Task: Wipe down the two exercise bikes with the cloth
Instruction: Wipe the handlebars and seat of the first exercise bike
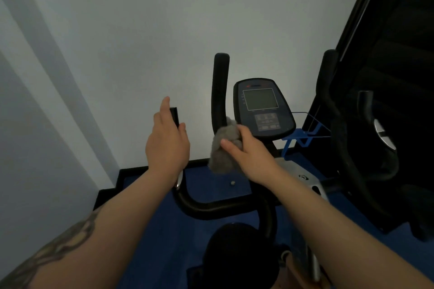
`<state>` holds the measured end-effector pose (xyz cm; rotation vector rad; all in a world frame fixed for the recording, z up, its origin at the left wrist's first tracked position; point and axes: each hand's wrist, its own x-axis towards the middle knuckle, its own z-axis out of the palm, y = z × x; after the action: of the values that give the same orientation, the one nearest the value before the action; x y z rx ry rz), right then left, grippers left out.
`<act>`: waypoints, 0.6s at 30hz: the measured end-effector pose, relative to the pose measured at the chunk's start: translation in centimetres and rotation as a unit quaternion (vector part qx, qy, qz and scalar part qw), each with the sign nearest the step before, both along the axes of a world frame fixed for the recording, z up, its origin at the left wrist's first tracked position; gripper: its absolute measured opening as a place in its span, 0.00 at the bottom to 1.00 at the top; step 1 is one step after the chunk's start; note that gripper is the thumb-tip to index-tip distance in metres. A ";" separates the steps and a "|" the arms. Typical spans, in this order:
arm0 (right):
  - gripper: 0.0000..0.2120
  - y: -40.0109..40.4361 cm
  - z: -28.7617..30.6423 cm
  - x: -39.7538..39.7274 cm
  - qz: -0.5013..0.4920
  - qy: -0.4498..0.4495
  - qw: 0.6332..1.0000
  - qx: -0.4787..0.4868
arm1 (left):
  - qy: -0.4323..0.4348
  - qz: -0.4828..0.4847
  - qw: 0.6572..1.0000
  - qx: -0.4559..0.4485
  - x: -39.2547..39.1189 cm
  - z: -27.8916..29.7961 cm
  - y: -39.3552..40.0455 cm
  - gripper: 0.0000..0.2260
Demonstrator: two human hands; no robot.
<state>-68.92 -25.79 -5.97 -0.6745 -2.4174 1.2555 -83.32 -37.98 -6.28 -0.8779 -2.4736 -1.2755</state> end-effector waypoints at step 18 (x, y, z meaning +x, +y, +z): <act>0.24 -0.6 -0.4 1.0 -0.103 0.083 0.976 0.176 | -0.005 -0.008 1.000 -0.005 0.0 0.2 -0.1 0.27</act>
<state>-67.91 -26.44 -6.35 -0.6640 -2.2815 0.7444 -83.30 -38.07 -6.13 -0.8969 -2.4876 -1.2760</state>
